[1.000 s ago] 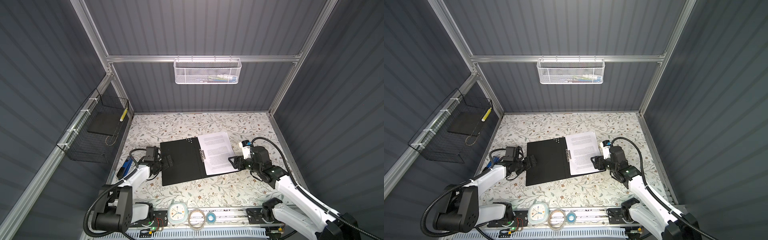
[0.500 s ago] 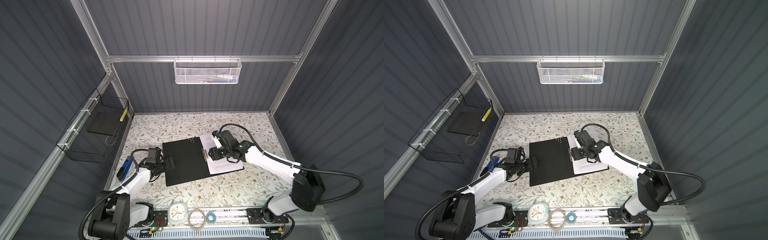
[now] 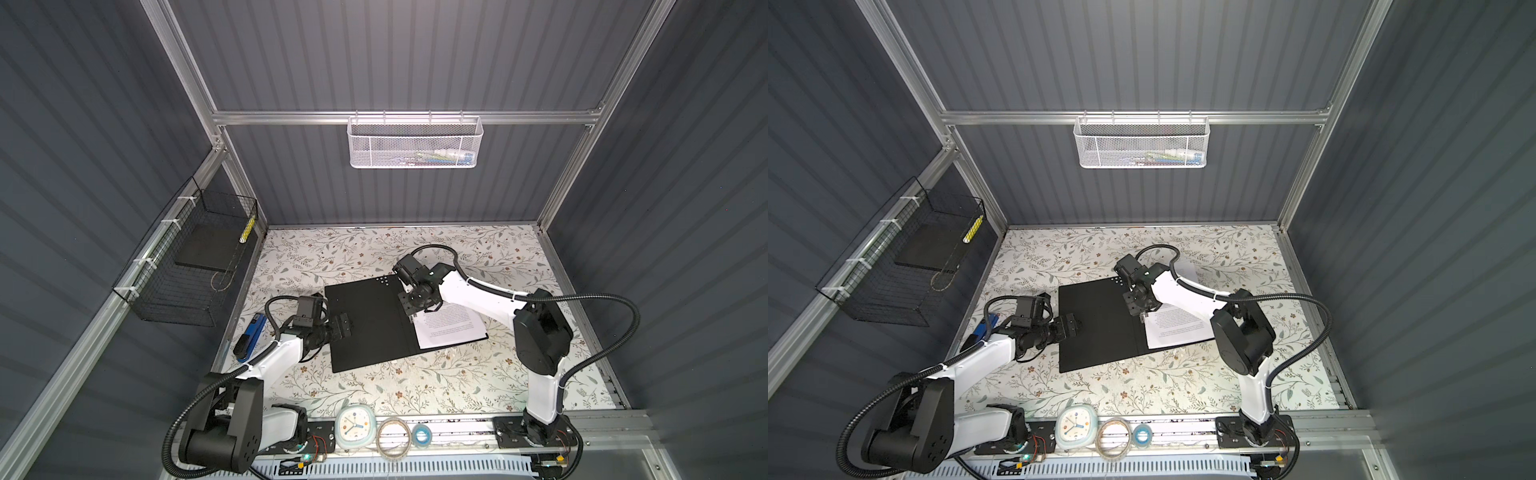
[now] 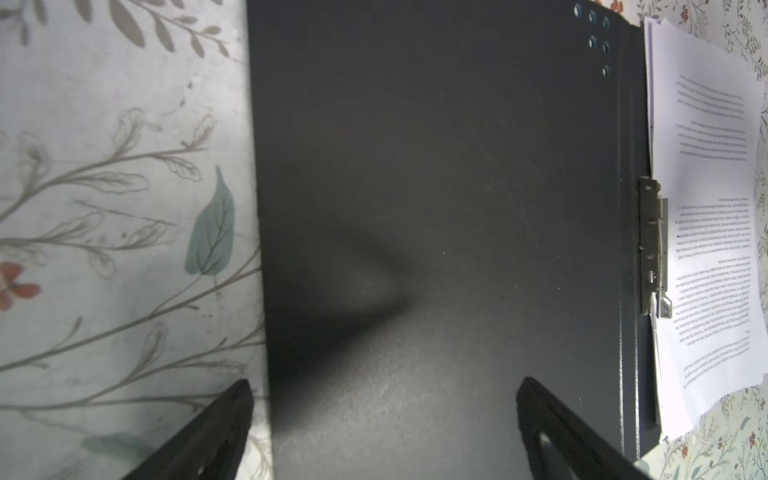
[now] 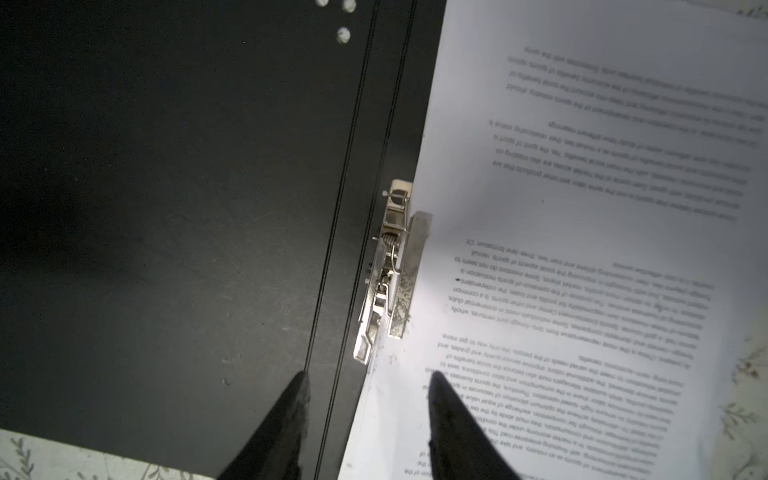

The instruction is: Put the files into the folder

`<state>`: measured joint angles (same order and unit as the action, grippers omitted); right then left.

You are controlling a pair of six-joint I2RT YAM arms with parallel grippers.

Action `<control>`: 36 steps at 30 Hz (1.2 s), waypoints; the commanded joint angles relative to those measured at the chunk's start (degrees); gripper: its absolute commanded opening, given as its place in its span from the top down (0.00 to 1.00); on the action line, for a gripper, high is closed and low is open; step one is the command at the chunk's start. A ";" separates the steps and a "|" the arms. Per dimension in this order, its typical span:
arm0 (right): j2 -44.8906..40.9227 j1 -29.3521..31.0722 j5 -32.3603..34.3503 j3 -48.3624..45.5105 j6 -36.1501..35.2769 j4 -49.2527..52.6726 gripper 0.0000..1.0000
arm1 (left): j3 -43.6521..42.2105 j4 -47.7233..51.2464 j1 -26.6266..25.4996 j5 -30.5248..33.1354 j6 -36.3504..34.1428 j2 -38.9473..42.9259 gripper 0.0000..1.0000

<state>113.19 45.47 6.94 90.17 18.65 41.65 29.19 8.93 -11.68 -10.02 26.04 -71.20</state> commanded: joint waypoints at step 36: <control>16.03 0.23 1.21 12.74 -3.31 9.18 0.70 | 1.04 0.26 0.08 -2.75 -2.68 -3.62 0.01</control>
<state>129.16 45.54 8.03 103.09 15.99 50.68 29.85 7.20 -11.68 -11.60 24.38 -73.89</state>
